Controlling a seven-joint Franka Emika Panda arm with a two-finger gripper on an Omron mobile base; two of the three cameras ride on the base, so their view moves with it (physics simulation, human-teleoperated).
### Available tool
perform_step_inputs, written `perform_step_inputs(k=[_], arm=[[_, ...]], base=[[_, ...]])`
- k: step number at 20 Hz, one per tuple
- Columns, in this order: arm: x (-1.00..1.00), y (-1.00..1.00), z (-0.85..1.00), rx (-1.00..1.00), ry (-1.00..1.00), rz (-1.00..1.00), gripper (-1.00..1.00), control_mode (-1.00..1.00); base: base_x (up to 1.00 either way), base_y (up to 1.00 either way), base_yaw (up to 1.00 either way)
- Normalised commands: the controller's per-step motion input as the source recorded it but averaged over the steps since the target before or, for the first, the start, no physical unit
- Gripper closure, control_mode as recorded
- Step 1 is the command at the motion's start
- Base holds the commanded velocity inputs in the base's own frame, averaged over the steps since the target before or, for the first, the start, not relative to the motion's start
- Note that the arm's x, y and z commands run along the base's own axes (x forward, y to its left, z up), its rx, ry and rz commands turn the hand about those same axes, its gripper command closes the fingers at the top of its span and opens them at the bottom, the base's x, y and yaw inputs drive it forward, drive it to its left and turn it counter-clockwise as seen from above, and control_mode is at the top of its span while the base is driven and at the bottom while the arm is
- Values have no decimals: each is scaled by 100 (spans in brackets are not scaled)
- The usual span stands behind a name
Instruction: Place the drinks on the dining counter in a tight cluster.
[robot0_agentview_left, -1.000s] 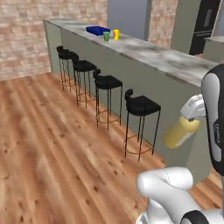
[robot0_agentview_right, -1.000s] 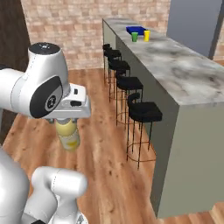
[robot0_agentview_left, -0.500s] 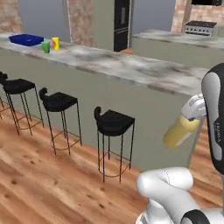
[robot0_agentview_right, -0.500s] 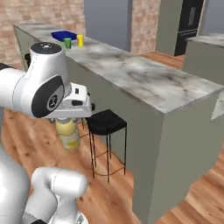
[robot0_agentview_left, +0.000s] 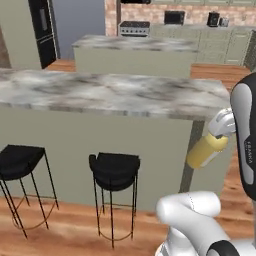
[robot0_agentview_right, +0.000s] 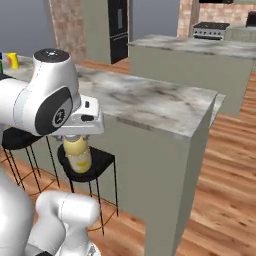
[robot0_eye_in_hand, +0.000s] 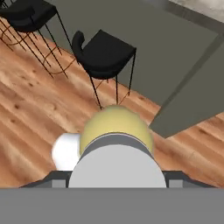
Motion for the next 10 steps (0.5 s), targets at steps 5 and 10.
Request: perform_step_inputs(k=[5,10], arm=[[0,0,0,0,0,0,100,100],[0,0,0,0,0,0,100,100]], base=[[94,60,-71],[85,29,-42]])
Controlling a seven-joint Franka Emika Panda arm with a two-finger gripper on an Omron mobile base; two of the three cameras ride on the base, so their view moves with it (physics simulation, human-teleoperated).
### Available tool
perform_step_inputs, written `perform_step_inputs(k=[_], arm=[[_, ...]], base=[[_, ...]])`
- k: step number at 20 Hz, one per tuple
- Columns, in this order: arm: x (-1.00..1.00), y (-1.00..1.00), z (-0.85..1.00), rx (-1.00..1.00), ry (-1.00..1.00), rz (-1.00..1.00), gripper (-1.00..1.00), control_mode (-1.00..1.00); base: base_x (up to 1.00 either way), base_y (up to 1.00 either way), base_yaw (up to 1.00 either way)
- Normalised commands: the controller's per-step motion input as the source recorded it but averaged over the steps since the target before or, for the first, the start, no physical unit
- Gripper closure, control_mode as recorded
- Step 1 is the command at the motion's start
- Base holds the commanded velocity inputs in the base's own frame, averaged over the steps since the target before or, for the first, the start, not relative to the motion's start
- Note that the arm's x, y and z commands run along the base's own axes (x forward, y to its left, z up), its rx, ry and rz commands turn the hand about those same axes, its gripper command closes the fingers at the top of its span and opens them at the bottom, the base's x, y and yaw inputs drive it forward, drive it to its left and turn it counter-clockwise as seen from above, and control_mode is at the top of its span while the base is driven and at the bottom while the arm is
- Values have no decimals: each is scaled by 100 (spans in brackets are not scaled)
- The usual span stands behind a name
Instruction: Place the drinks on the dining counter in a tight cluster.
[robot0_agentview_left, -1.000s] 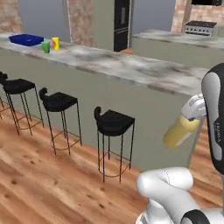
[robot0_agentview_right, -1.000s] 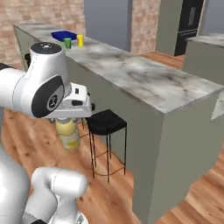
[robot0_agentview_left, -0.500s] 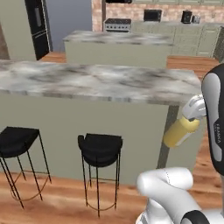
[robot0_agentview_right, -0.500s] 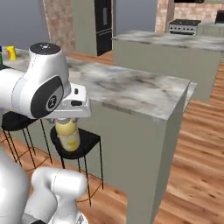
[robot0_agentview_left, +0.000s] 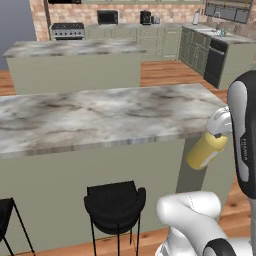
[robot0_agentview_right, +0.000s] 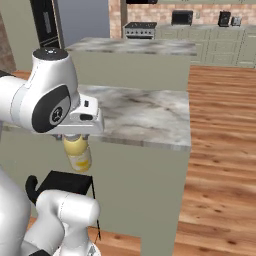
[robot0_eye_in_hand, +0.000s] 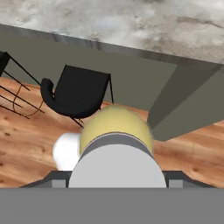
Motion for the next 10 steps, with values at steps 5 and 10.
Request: perform_step_inputs(k=[5,10], arm=[[0,0,0,0,0,0,100,100],[0,0,0,0,0,0,100,100]], base=[[1,0,0],[0,0,0]])
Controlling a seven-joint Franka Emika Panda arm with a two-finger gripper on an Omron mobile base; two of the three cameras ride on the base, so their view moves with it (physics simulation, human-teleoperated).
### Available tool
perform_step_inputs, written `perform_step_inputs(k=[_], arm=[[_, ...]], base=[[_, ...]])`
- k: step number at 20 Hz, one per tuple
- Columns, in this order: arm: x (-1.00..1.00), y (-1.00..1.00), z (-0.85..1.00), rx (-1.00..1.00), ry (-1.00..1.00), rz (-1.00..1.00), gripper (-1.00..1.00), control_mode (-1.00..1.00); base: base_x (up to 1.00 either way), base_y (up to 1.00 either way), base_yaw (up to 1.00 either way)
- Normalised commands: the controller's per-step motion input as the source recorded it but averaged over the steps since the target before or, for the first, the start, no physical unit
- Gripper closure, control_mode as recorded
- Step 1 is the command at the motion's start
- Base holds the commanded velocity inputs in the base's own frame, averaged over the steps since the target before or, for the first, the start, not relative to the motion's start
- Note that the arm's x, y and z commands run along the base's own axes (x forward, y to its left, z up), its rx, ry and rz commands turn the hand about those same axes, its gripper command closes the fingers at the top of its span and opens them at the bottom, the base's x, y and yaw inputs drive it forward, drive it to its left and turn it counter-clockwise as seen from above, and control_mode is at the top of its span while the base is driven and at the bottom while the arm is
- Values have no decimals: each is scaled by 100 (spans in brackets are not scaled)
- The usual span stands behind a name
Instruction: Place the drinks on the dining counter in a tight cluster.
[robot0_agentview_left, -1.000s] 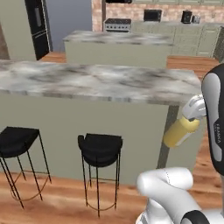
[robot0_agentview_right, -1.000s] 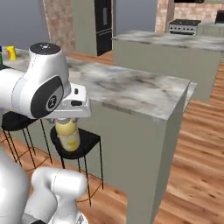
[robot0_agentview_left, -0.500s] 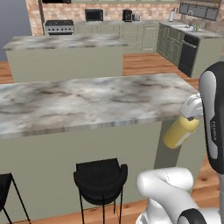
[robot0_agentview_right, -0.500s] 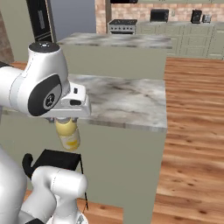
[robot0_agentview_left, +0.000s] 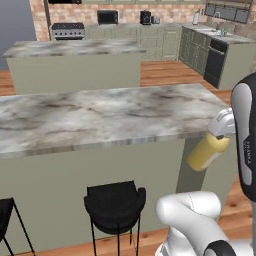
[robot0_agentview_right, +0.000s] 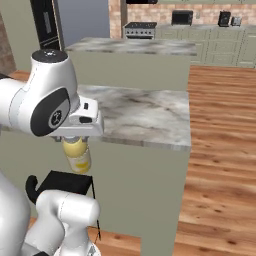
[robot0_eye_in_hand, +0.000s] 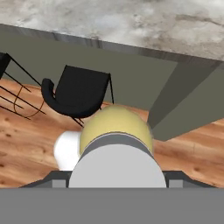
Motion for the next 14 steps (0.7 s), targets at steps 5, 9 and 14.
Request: perform_step_inputs(k=[5,9,14], arm=[[0,0,0,0,0,0,100,100],[0,2,0,0,-1,0,100,-100],[0,9,18,-3,-2,0,100,-100]], base=[[0,0,0],[0,0,0],[0,0,0]])
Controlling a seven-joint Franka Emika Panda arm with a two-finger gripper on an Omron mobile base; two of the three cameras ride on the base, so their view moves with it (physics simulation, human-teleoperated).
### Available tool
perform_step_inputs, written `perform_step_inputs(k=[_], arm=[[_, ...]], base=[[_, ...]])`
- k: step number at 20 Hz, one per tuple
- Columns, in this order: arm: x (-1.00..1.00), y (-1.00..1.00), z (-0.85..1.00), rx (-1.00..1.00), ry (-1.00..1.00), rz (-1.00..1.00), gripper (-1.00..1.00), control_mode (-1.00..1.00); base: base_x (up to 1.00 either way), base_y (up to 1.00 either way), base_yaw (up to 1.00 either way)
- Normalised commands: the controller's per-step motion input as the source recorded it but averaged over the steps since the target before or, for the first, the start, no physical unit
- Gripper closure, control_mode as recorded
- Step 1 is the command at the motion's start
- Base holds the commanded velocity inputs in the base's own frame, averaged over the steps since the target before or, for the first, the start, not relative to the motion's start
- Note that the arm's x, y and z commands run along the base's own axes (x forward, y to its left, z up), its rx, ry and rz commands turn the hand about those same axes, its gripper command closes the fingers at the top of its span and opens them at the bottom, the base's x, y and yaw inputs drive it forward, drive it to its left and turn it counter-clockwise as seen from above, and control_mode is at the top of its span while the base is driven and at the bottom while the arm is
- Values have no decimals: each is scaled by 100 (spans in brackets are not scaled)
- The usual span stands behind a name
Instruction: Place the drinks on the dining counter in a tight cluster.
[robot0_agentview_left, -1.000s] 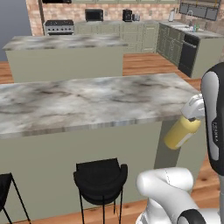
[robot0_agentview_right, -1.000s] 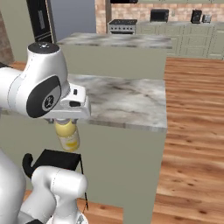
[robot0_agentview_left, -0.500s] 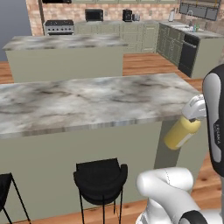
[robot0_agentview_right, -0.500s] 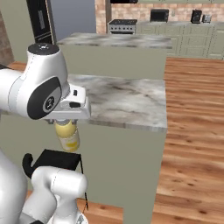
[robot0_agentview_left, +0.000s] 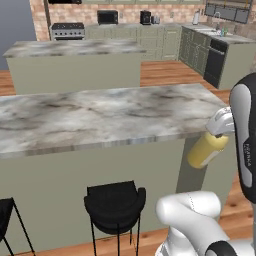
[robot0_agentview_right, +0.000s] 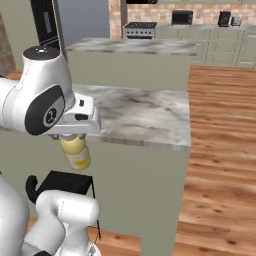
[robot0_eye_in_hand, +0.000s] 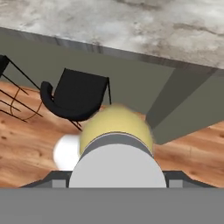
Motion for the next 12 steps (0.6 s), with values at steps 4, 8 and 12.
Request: perform_step_inputs(k=[4,8,12], arm=[[-9,0,37,-1,-9,3,100,-100],[3,0,75,0,-13,0,100,-100],[66,14,76,-1,-11,0,100,-100]], base=[[0,0,0],[0,0,0],[0,0,0]])
